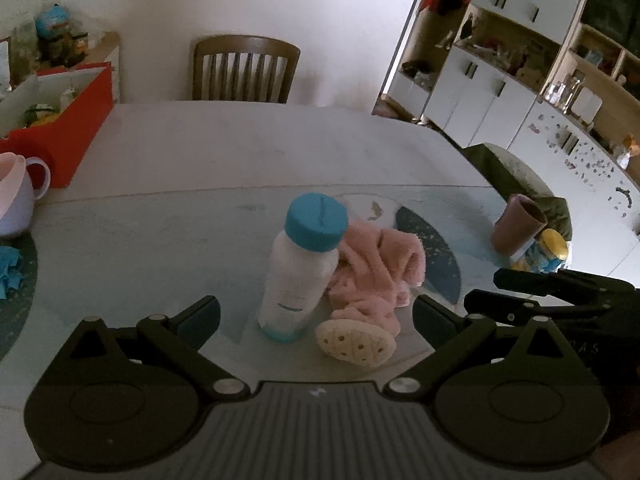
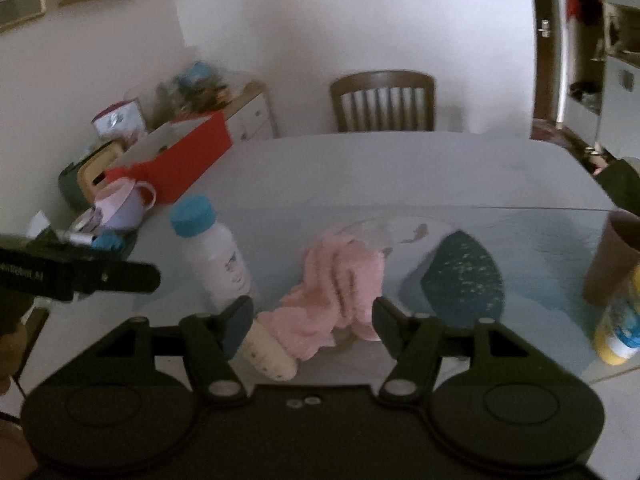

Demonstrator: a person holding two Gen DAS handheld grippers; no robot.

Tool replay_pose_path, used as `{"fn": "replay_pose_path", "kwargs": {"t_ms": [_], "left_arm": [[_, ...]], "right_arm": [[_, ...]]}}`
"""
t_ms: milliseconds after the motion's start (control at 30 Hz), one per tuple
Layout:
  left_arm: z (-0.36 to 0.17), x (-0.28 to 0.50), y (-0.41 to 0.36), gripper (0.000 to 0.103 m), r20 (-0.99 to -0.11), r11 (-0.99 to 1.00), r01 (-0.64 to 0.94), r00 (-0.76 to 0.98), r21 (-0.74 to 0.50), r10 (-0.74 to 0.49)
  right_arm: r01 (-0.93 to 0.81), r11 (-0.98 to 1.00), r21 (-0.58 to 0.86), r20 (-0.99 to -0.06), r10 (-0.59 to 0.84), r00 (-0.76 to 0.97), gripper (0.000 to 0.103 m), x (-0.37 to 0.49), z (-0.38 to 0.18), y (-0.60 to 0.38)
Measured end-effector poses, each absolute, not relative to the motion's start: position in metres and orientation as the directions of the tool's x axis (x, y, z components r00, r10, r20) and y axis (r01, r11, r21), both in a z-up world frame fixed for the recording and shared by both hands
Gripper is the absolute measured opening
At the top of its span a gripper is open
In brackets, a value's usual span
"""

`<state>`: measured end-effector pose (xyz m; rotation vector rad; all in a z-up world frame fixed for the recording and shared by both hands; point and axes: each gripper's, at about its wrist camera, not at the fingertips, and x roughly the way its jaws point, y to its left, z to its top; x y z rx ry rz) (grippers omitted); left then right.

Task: Clean container
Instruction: 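Lower the plush onto the table and open the right tool while the left tool sets the bottle down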

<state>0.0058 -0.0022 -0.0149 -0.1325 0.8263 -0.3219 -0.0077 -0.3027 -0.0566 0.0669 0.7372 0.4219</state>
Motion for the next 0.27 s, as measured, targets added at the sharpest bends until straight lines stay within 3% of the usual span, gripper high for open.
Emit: {"fn": "replay_pose_path", "kwargs": {"t_ms": [267], "left_arm": [[-0.011,-0.003,-0.012,0.103,-0.689,0.950,0.244,0.656,-0.193,-0.308]], "right_arm": [[-0.330,0.921,0.205,-0.623,0.383,0.682,0.066,-0.023,-0.052,-0.306]]}}
